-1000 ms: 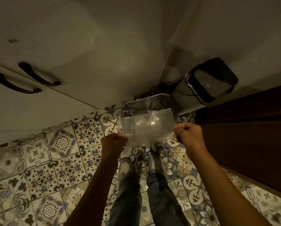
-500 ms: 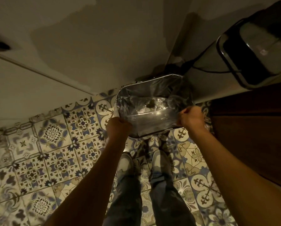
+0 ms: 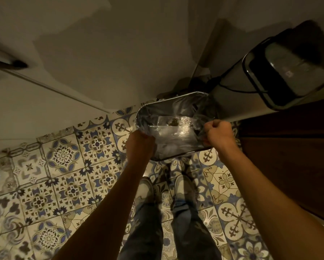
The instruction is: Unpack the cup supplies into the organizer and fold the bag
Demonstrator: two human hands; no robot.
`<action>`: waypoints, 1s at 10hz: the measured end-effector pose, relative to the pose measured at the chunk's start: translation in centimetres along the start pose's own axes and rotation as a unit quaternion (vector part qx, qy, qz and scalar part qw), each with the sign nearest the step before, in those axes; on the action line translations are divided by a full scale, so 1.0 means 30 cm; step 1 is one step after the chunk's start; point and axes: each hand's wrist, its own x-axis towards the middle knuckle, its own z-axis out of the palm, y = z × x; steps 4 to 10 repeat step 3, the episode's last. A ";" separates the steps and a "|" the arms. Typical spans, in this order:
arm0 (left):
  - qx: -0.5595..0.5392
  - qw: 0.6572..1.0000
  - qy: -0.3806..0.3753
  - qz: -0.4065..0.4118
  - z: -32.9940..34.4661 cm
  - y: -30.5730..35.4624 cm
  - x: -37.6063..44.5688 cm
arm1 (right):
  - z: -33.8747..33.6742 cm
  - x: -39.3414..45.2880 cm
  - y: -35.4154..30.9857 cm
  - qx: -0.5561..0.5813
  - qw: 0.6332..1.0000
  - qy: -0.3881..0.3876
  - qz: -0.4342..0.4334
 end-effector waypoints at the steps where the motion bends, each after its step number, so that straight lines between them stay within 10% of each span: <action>1: 0.001 0.985 0.046 0.165 -0.097 0.108 -0.095 | -0.049 -0.101 -0.113 0.032 0.996 0.011 -0.080; 3: 0.012 0.946 0.114 0.302 -0.392 0.404 -0.365 | -0.235 -0.438 -0.448 0.074 0.957 0.091 -0.266; 10: 0.012 0.946 0.114 0.302 -0.392 0.404 -0.365 | -0.235 -0.438 -0.448 0.074 0.957 0.091 -0.266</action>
